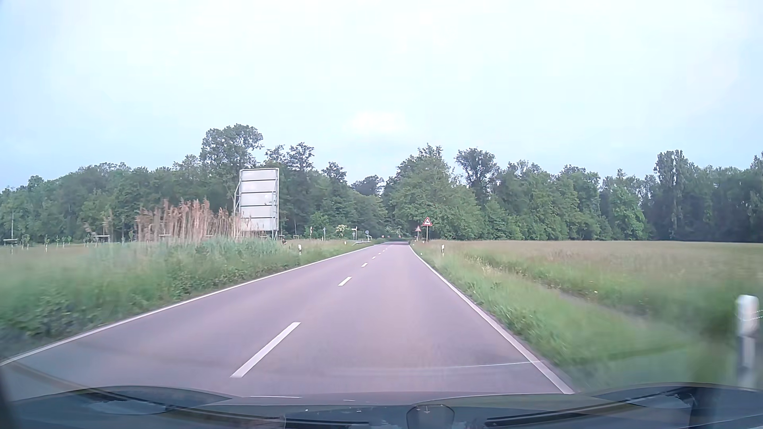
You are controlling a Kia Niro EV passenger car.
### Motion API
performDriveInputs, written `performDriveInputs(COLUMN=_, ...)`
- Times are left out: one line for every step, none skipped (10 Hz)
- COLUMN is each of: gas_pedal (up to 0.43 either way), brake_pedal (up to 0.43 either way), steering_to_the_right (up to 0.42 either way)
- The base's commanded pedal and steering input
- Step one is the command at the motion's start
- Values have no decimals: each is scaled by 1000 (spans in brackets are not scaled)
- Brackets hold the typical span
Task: Follow the waypoints while adhering to traffic rules and regulations
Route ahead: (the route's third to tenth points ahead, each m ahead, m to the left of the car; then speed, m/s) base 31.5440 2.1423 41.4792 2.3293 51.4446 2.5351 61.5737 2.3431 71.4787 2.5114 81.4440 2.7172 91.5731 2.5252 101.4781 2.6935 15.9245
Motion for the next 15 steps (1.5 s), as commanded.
performDriveInputs(gas_pedal=0, brake_pedal=0, steering_to_the_right=1)
performDriveInputs(gas_pedal=0, brake_pedal=0, steering_to_the_right=2)
performDriveInputs(gas_pedal=0, brake_pedal=0, steering_to_the_right=2)
performDriveInputs(gas_pedal=0, brake_pedal=0, steering_to_the_right=2)
performDriveInputs(gas_pedal=0, brake_pedal=0, steering_to_the_right=2)
performDriveInputs(gas_pedal=0, brake_pedal=0, steering_to_the_right=1)
performDriveInputs(gas_pedal=0, brake_pedal=0, steering_to_the_right=2)
performDriveInputs(gas_pedal=0, brake_pedal=0, steering_to_the_right=2)
performDriveInputs(gas_pedal=0, brake_pedal=0, steering_to_the_right=2)
performDriveInputs(gas_pedal=0, brake_pedal=0, steering_to_the_right=2)
performDriveInputs(gas_pedal=0, brake_pedal=0, steering_to_the_right=2)
performDriveInputs(gas_pedal=20, brake_pedal=0, steering_to_the_right=1)
performDriveInputs(gas_pedal=39, brake_pedal=0, steering_to_the_right=2)
performDriveInputs(gas_pedal=39, brake_pedal=0, steering_to_the_right=2)
performDriveInputs(gas_pedal=47, brake_pedal=0, steering_to_the_right=1)
